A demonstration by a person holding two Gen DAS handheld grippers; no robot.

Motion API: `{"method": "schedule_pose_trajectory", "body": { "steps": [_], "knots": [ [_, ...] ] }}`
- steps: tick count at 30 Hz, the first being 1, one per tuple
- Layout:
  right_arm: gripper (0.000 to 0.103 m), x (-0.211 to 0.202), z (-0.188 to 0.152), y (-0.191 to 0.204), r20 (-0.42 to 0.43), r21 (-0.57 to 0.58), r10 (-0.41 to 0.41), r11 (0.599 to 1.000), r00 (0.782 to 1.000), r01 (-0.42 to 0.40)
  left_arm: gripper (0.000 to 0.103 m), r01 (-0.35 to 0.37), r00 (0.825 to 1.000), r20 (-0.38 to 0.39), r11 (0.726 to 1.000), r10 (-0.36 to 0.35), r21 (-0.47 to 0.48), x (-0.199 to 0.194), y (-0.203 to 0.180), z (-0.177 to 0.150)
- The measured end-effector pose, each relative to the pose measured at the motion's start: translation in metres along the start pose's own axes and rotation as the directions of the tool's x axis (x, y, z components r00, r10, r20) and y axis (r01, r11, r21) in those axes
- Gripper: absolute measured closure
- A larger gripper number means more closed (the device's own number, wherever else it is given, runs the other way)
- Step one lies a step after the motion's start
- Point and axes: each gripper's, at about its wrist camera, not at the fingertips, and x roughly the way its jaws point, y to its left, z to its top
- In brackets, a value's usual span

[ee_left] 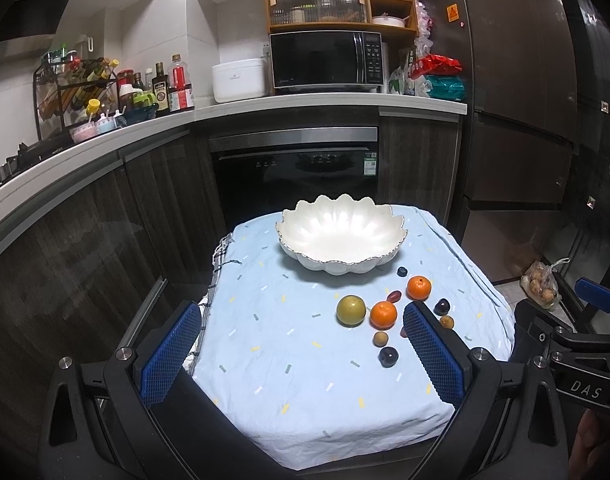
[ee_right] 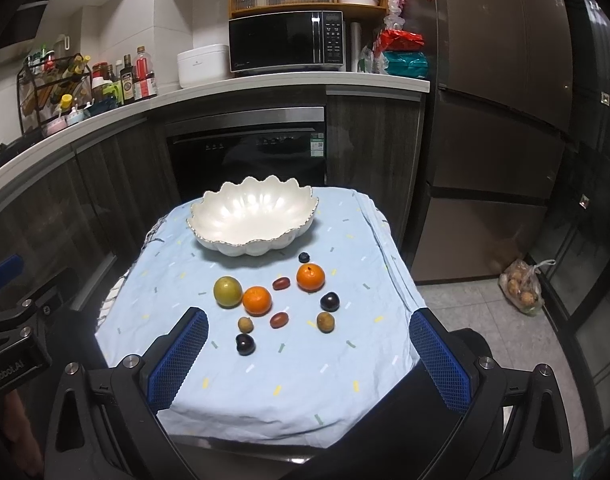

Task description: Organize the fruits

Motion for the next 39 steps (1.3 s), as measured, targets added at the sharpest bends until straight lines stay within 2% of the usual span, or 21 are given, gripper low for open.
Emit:
{"method": "schedule_pose_trajectory", "body": {
  "steps": [23, 39],
  "knots": [
    [0.001, 0.014, -0.004, -0.003, -0.034, 0.007, -0.007, 1.000, 0.999, 0.007, 0.000, 0.030, 0.999, -0.019, 0.996, -0.029, 0.080, 0.014, -0.018, -0.003],
    [0.001, 0.051, -0.001, -0.017, -0.082, 0.001, -0.034, 0.999, 0.996, 0.034, 0.000, 0.081, 0.994, -0.081, 0.991, -0.072, 0.110, 0.056, -0.038, -0.005]
  ]
}}
